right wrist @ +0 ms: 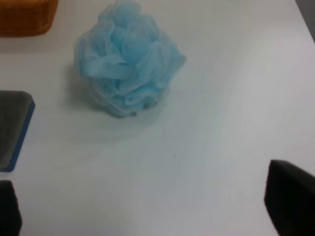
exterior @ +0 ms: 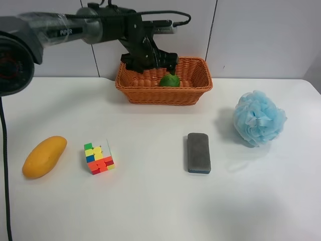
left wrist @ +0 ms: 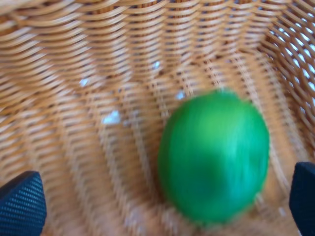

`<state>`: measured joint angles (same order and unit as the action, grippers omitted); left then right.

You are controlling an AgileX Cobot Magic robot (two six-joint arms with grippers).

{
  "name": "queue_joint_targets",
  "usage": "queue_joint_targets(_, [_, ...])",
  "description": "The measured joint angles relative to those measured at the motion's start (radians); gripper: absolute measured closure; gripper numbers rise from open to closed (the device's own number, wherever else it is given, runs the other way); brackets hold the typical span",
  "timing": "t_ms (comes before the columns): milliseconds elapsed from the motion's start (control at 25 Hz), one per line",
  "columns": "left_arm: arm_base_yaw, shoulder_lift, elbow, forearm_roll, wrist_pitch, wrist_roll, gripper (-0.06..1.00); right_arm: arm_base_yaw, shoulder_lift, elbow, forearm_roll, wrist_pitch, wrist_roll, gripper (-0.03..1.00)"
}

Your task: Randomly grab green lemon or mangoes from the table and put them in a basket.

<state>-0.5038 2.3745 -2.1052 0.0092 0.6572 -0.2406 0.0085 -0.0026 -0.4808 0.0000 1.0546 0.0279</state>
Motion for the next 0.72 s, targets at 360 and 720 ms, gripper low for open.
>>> queue_joint_targets(360, [0.009, -0.228, -0.006, 0.005, 0.381, 0.002, -0.05, 0.000, 0.000, 0.000, 0.000, 0.000, 0.000, -0.02])
queue_joint_targets(720, [0.022, -0.375, 0.024, 0.054, 0.547, 0.106, -0.05, 0.000, 0.000, 0.000, 0.000, 0.000, 0.000, -0.02])
